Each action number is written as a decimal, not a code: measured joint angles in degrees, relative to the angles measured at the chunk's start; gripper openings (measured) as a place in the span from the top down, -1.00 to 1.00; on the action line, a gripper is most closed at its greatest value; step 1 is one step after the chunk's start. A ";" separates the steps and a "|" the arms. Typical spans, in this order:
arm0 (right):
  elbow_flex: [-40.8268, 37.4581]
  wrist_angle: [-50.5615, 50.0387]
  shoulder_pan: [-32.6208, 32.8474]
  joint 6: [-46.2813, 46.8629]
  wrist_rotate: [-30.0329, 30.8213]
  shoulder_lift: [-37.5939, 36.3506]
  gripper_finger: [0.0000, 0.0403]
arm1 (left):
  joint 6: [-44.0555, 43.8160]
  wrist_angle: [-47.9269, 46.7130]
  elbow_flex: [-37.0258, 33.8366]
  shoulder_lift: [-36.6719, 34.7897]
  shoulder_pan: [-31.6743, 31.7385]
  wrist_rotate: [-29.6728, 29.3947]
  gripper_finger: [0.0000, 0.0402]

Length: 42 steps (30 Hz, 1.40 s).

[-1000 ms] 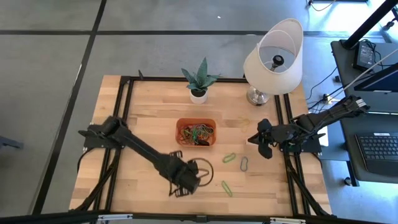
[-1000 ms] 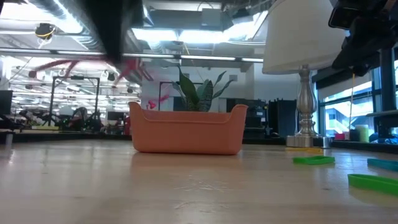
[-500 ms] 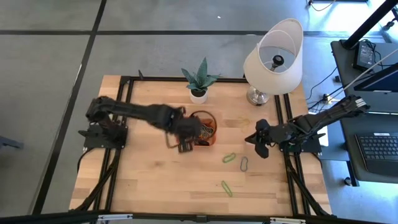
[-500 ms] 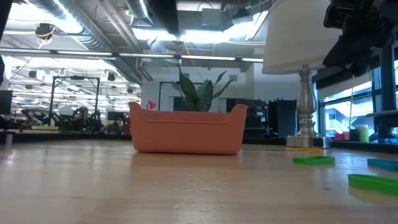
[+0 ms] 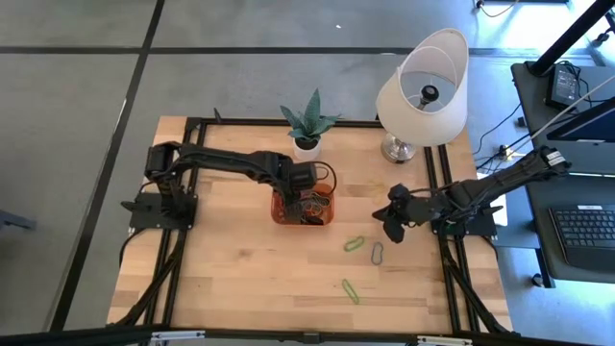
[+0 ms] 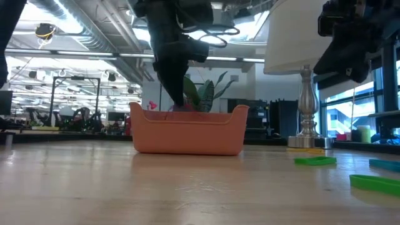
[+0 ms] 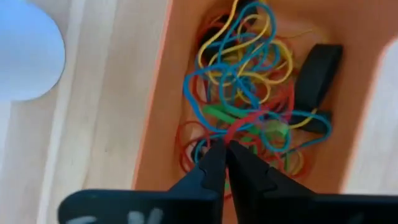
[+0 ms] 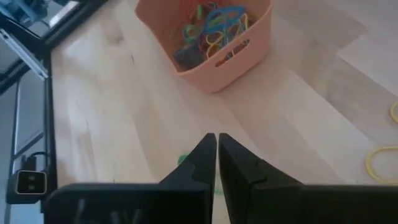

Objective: Pick and place rubber bands into bin
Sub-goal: Put the red rubber band into the orange bin, then put the green rubber band into the orange bin

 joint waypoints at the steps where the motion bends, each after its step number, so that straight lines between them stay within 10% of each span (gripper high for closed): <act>1: -0.01 -0.01 0.00 0.13 -0.02 0.43 0.89 | 0.36 0.31 -0.33 0.00 0.21 -0.01 0.91; 16: -0.01 1.14 -0.02 -0.15 4.42 3.59 0.89 | 1.30 -0.88 1.51 -0.65 0.77 0.05 0.59; 28: -0.01 1.61 -0.46 -0.40 4.36 3.58 0.89 | 0.72 -3.38 6.52 -9.44 -5.79 4.39 0.81; 42: -0.01 4.16 -3.37 -13.95 4.17 3.58 0.91 | -14.84 -1.97 -0.48 -9.40 -23.18 -5.98 0.99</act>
